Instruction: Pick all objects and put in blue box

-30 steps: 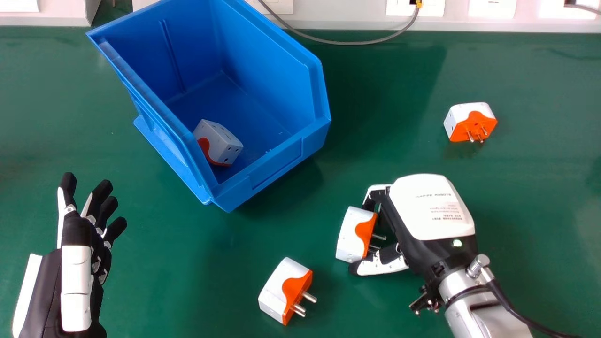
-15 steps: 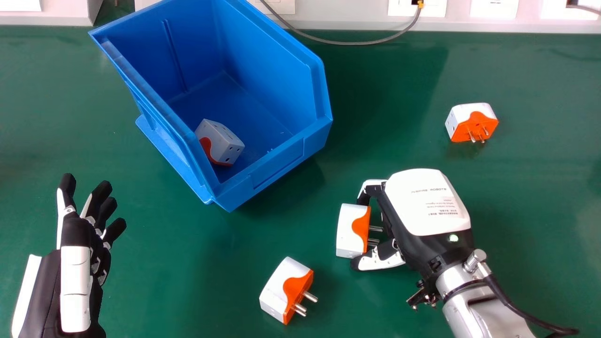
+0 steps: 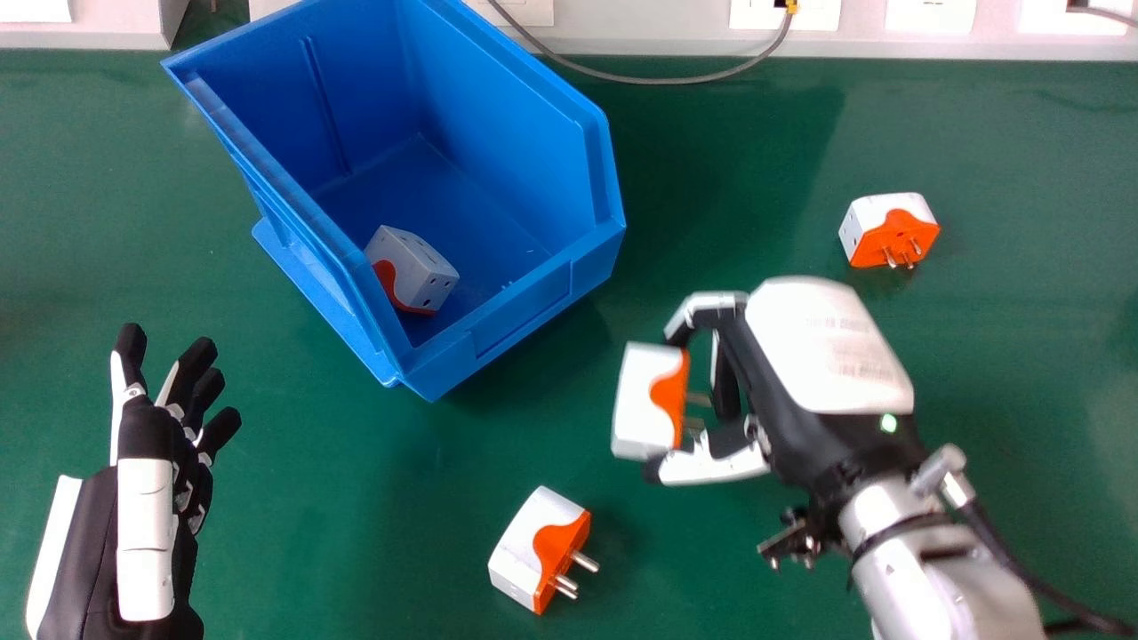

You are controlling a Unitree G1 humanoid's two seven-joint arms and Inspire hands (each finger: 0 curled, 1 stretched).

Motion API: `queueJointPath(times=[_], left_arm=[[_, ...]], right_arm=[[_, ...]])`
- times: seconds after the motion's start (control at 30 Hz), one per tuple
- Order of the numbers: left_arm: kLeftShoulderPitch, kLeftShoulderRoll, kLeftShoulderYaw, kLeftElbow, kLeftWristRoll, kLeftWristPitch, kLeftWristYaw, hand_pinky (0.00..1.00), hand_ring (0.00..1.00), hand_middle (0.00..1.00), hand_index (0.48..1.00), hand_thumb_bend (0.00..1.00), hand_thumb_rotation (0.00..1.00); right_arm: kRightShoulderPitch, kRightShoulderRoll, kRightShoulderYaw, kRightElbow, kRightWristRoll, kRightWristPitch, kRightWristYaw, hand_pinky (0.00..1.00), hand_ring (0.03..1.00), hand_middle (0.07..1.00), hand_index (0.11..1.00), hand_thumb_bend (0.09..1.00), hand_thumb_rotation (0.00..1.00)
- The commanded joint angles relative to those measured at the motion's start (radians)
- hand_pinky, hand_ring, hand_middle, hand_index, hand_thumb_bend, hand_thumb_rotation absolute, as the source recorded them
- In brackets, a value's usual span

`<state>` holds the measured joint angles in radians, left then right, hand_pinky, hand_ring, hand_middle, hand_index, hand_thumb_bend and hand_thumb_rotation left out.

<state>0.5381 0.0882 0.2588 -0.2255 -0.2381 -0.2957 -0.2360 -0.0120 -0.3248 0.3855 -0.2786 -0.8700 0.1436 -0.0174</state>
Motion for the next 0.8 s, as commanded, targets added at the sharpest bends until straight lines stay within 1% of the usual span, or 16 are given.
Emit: queueJointPath(times=[0.0,0.07,0.17,0.2,0.27,0.37,0.47,0.57,0.6,0.67,0.77], left_arm=[[-0.009,0.002,0.000,-0.020,0.000,-0.004,0.006,0.94,0.96,0.96,1.000,0.92,1.00],[-0.016,0.003,-0.001,-0.018,0.004,-0.002,0.008,0.94,0.96,0.96,1.000,0.92,1.00],[-0.021,0.005,-0.004,-0.025,0.013,0.006,0.015,0.94,0.96,0.96,1.000,0.92,1.00],[-0.023,0.006,-0.004,-0.023,0.016,0.007,0.016,0.94,0.96,0.96,1.000,0.92,1.00],[-0.028,0.008,-0.003,-0.018,0.019,0.007,0.019,0.93,0.96,0.96,1.000,0.92,1.00],[-0.036,0.011,-0.003,-0.011,0.022,0.007,0.021,0.93,0.96,0.96,1.000,0.92,1.00],[-0.040,0.012,-0.003,-0.009,0.027,0.010,0.023,0.94,0.96,0.96,1.000,0.92,1.00],[-0.047,0.013,-0.002,-0.007,0.031,0.013,0.026,0.93,0.96,0.96,1.000,0.92,1.00],[-0.048,0.014,-0.002,-0.007,0.031,0.014,0.026,0.93,0.96,0.96,1.000,0.92,1.00],[-0.051,0.014,-0.002,-0.006,0.032,0.015,0.026,0.93,0.96,0.96,1.000,0.92,1.00],[-0.057,0.016,0.000,0.003,0.035,0.013,0.026,0.94,0.96,0.96,1.000,0.92,1.00]], right_arm=[[-0.079,0.021,-0.015,-0.059,0.009,-0.030,0.008,0.04,0.095,0.168,0.213,0.431,0.12],[-0.116,0.030,-0.013,-0.053,0.009,-0.050,0.001,0.04,0.096,0.168,0.209,0.431,0.12],[-0.227,0.058,0.000,0.029,0.009,-0.112,-0.041,0.01,0.059,0.103,0.120,0.442,0.10],[-0.266,0.066,0.003,0.065,0.010,-0.131,-0.050,0.01,0.059,0.103,0.120,0.442,0.10],[-0.326,0.086,0.006,0.122,0.017,-0.154,-0.057,0.01,0.058,0.118,0.152,0.439,0.10],[-0.398,0.121,0.009,0.192,0.026,-0.161,-0.058,0.01,0.067,0.137,0.174,0.435,0.09],[-0.464,0.158,0.015,0.269,0.027,-0.164,-0.074,0.02,0.071,0.142,0.176,0.436,0.09],[-0.537,0.204,0.021,0.380,0.041,-0.175,-0.092,0.02,0.068,0.133,0.159,0.433,0.07],[-0.560,0.216,0.025,0.416,0.044,-0.177,-0.098,0.02,0.068,0.133,0.169,0.431,0.06],[-0.600,0.232,0.032,0.481,0.047,-0.183,-0.114,0.02,0.072,0.144,0.247,0.426,0.06],[-0.683,0.258,0.050,0.623,0.042,-0.200,-0.153,0.03,0.083,0.155,0.254,0.420,0.06]])
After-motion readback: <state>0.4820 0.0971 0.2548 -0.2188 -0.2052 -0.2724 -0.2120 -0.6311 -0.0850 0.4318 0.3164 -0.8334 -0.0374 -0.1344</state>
